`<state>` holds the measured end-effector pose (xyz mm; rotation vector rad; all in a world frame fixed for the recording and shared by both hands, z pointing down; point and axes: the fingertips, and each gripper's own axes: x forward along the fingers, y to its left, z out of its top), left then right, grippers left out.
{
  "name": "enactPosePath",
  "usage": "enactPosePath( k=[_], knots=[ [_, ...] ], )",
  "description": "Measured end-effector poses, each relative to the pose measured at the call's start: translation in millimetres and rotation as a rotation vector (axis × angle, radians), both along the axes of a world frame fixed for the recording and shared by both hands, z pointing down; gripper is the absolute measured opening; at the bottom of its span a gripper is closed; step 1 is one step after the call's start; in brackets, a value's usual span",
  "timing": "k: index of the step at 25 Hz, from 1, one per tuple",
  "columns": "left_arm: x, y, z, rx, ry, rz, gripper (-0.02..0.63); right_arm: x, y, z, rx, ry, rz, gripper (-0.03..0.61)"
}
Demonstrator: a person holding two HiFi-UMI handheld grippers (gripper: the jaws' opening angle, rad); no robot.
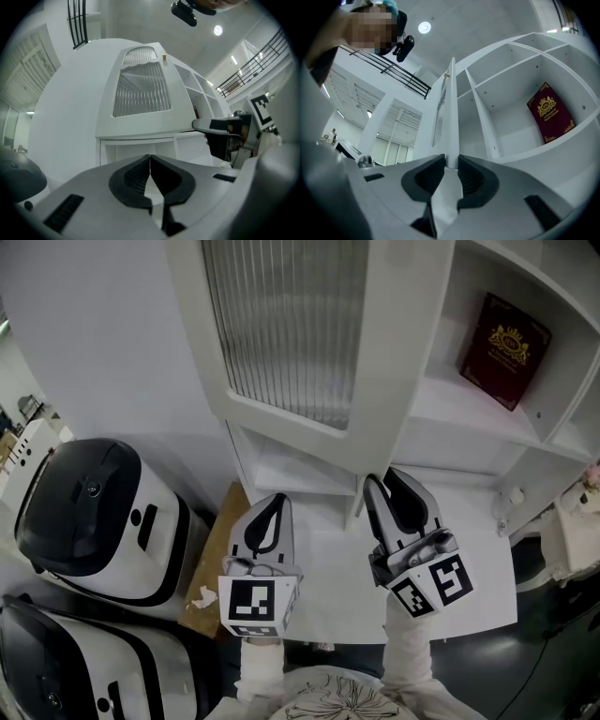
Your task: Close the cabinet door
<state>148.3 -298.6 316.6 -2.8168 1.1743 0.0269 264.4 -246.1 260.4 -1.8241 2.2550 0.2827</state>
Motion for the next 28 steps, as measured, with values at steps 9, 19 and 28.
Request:
enactPosePath(
  k=[9, 19, 28],
  knots=[
    [11.9, -7.4, -0.5, 0.000, -0.006, -0.007, 0.005, 13.3, -9.7, 0.2, 0.001, -0.001, 0.017, 0.094],
    [20.6, -16.6, -0.9, 0.002, -0.005, -0.014, 0.005, 27.0, -20.4, 0.4, 0.004, -0.016, 0.046, 0.101],
    [26.2, -23.7, 1.6, -0.004, -0.009, -0.016, 0.005, 35.5, -28.8, 0.7, 0.005, -0.028, 0.060, 0.110]
  ],
)
